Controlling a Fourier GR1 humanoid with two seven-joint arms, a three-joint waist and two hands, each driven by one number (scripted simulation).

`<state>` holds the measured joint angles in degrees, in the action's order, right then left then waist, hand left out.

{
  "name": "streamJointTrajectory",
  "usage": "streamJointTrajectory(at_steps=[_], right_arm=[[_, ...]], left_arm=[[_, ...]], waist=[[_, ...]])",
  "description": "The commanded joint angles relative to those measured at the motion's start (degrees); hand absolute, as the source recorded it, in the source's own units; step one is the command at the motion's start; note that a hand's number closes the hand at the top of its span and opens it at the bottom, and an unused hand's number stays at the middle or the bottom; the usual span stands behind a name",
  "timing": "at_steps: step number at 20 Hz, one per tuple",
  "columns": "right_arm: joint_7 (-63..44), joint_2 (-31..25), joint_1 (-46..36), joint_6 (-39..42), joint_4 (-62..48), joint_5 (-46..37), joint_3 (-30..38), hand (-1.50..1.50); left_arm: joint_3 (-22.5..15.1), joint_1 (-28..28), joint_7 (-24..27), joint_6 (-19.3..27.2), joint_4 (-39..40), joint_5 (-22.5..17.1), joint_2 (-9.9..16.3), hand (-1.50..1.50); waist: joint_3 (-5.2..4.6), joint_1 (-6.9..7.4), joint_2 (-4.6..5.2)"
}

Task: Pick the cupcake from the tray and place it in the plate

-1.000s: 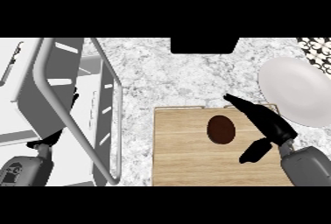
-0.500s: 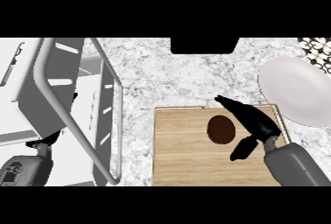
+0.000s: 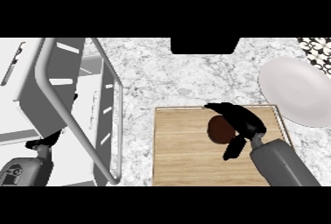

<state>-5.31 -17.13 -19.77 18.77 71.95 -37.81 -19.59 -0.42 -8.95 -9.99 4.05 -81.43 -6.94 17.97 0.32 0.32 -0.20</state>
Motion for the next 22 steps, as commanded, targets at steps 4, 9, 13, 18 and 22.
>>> streamJointTrajectory(at_steps=[4,9,13,18,22], right_arm=[[6.59,2.86,-3.03,1.25,-4.81,-3.93,-1.23,1.50],[6.69,3.52,0.52,1.86,-0.18,-4.12,0.80,1.50],[9.86,3.00,0.08,-3.66,-3.07,-5.93,4.23,1.50],[-12.71,12.12,-12.40,-15.96,-15.99,-8.82,14.25,1.50],[-21.47,10.69,-20.91,-25.57,-19.36,-15.45,16.75,1.50]], left_arm=[[0.82,-1.46,1.79,-0.11,2.19,1.67,-2.45,0.00],[2.45,-2.90,3.89,-1.14,6.53,1.48,-3.00,0.00],[1.61,-1.38,-0.38,-1.17,0.88,0.68,-2.73,0.00],[0.76,-1.26,1.48,-2.10,0.82,0.09,-1.68,0.00],[0.14,-2.23,-0.61,-1.39,-1.24,0.66,-1.38,0.00]], waist=[[-0.32,-0.11,0.27],[-0.34,-0.48,0.23],[-0.31,-0.31,0.21],[-0.27,2.01,1.25],[-0.26,2.63,0.89]])
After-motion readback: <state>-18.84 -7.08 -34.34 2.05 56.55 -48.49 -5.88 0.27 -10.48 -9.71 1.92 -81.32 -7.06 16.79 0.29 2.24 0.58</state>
